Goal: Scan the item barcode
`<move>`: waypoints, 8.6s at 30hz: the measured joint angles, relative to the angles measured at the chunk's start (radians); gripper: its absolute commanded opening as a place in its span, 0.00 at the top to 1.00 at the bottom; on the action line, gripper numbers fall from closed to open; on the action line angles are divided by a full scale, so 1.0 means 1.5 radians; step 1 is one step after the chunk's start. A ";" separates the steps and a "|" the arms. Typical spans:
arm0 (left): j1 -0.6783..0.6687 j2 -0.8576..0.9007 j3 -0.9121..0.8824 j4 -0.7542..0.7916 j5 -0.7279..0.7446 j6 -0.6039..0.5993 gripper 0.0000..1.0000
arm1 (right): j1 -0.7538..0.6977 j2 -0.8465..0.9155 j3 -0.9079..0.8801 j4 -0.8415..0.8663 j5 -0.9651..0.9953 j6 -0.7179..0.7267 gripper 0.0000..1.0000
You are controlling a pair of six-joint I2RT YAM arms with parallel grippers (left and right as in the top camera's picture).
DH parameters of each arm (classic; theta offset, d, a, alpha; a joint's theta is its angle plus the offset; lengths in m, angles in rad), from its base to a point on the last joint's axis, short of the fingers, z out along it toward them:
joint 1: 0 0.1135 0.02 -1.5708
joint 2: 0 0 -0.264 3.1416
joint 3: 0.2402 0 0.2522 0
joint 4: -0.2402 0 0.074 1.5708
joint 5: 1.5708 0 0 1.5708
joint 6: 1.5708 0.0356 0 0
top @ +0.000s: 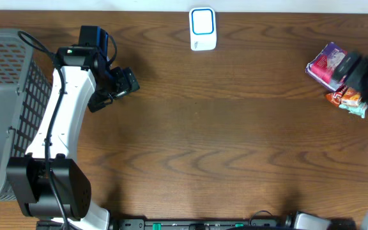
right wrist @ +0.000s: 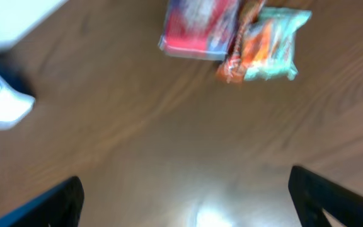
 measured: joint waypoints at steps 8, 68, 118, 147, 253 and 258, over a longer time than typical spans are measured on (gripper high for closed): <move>0.000 0.000 -0.001 0.000 0.000 0.000 0.02 | 0.113 -0.303 -0.321 0.102 -0.013 0.004 0.01; 0.000 0.000 -0.001 0.001 0.000 0.000 0.02 | 0.187 -0.919 -1.105 0.919 -0.124 -0.133 0.01; 0.000 0.000 -0.001 0.001 0.000 0.000 0.02 | 0.187 -0.944 -1.147 0.822 -0.052 -0.209 0.01; 0.000 0.000 -0.001 0.001 0.000 0.000 0.02 | 0.187 -0.944 -1.147 0.822 -0.051 -0.210 0.01; 0.000 -1.149 -1.014 0.731 -0.085 0.208 0.02 | 0.187 -0.944 -1.147 0.821 -0.049 -0.211 0.01; 0.000 -1.148 -1.010 0.716 -0.084 0.218 0.02 | 0.187 -0.944 -1.147 0.822 -0.049 -0.211 0.01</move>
